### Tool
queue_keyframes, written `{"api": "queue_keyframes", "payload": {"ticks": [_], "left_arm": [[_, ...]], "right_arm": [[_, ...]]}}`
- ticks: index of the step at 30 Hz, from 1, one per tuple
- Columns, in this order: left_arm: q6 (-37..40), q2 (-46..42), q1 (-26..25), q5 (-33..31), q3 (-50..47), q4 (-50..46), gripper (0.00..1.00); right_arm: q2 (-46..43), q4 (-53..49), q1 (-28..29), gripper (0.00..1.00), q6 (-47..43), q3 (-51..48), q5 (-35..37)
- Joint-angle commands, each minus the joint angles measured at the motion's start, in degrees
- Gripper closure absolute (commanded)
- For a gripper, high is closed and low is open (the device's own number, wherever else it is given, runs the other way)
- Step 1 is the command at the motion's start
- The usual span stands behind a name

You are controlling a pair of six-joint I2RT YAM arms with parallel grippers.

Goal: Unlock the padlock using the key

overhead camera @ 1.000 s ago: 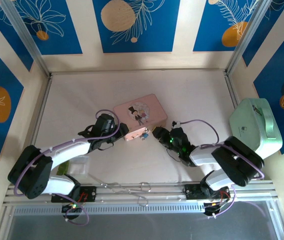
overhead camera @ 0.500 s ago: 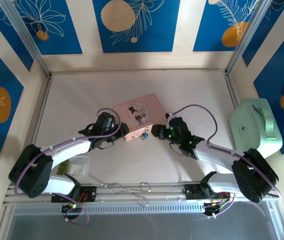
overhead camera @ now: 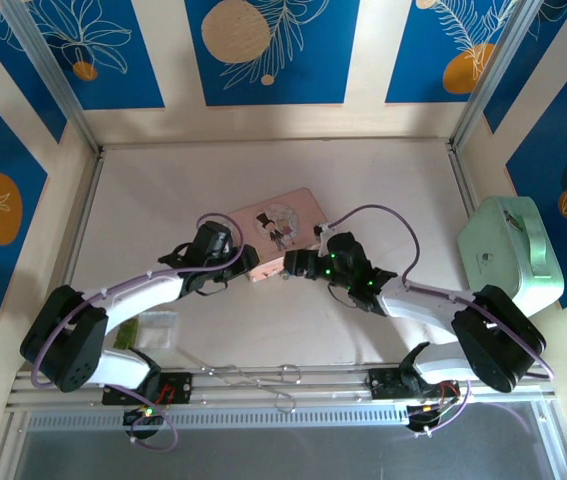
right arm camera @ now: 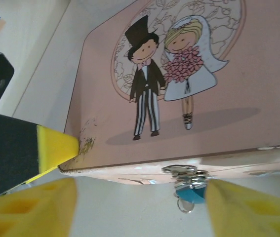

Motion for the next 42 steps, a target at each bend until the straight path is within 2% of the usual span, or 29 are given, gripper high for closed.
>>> {"api": "queue_keyframes", "payload": {"ticks": [1, 3, 5, 7, 9, 10, 13, 19, 21, 25, 29, 34, 42], "left_arm": [[2.69, 0.18, 0.62, -0.52, 1.3, -4.83, 0.44], [2.4, -0.38, 0.88, -0.25, 1.82, -5.3, 0.44], [2.38, -0.88, 0.85, 0.14, 2.52, -5.28, 0.44], [2.6, -0.72, 0.85, 0.28, 3.35, -5.58, 0.44], [2.53, -0.17, 0.84, 0.31, 4.1, -5.91, 0.44], [2.21, -0.02, 0.84, 0.54, 4.09, -5.6, 0.44], [1.31, -0.14, 0.84, 0.21, 3.63, -4.75, 0.44], [-0.55, -0.04, 0.75, 1.01, 3.09, -3.88, 0.44], [-0.47, -0.04, 0.78, 1.12, 3.08, -4.07, 0.44], [-0.63, -0.49, 0.8, 0.3, 2.53, -4.17, 0.44], [-0.52, 0.08, 0.84, 1.09, 2.25, -3.43, 0.44], [-0.93, 0.91, 0.84, 1.89, 0.95, -1.62, 0.45], [-0.27, -0.21, 0.84, 2.66, 0.55, -1.76, 0.46]], "right_arm": [[1.92, 2.2, -0.28, 0.23, 3.22, -2.25, -5.63], [3.35, 2.57, -0.45, 0.28, 5.74, -3.02, -3.59], [2.97, 6.61, 0.78, 0.33, 4.36, -5.1, -2.28], [-0.74, 10.85, 6.88, 0.32, -0.42, -8.43, 9.26], [-4.48, 7.19, 9.63, 0.26, 0.57, -9.01, 15.68], [-5.31, 6.43, 8.18, 0.26, 3.54, -9.82, 13.88], [-3.92, 8.45, 1.6, 0.26, 7.57, -11.28, 2.05], [4.81, 18.13, -1.28, 0.32, 5.16, -12.32, -6.28], [7.46, 20.12, -0.57, 0.33, 4.42, -11.98, -6.19], [11.19, 22.75, 1.96, 0.34, 3.81, -11.89, -0.63], [14.63, 24.65, 2.65, 0.37, 3.33, -11.01, 1.78], [15.94, 24.54, 3.15, 0.46, 0.95, -10.23, 4.32], [17.83, 22.54, 2.99, 0.41, -0.57, -7.84, 6.43]]}}
